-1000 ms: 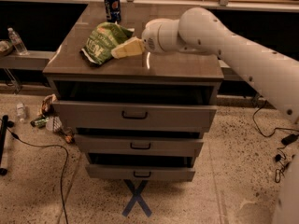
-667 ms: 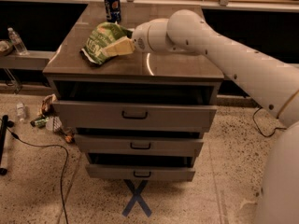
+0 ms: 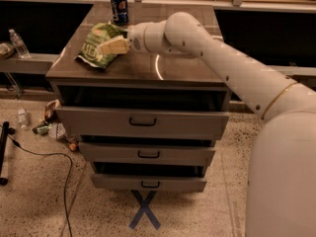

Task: Place green jalapeno chip bag into paper bowl

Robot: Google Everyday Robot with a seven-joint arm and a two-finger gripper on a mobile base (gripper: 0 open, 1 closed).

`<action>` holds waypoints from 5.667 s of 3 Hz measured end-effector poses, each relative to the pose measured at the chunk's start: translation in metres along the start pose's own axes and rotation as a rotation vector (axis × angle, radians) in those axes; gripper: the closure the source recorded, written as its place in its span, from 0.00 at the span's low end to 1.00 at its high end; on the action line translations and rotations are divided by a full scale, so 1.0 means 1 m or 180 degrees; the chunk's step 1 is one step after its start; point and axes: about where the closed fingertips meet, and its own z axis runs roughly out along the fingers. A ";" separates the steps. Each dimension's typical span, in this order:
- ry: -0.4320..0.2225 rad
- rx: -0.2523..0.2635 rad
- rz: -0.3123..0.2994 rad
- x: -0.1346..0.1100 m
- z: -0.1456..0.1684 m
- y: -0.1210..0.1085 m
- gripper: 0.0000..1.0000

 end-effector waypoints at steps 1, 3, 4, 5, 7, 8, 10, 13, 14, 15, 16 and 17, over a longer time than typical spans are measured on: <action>-0.0053 -0.0150 -0.0039 -0.003 0.012 0.006 0.41; -0.0034 -0.0263 -0.0125 -0.006 0.023 0.011 0.87; -0.0037 -0.0183 -0.0107 -0.016 0.020 0.004 1.00; -0.0192 0.0119 -0.0145 -0.061 -0.003 -0.025 1.00; -0.0567 0.0753 -0.0134 -0.139 -0.064 -0.102 1.00; -0.0574 0.1022 -0.0032 -0.139 -0.090 -0.147 1.00; -0.0451 0.1704 0.0110 -0.112 -0.155 -0.232 1.00; -0.0199 0.2070 0.0433 -0.058 -0.198 -0.250 1.00; -0.0119 0.2024 0.0506 -0.044 -0.190 -0.238 1.00; -0.0068 0.1964 0.0524 -0.037 -0.182 -0.227 1.00; -0.0059 0.1965 0.0551 -0.035 -0.179 -0.217 0.83; -0.0077 0.1995 0.0575 -0.036 -0.186 -0.203 0.59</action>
Offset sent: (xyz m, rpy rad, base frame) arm 0.0038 0.0252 0.0032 0.0040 -0.0366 0.1059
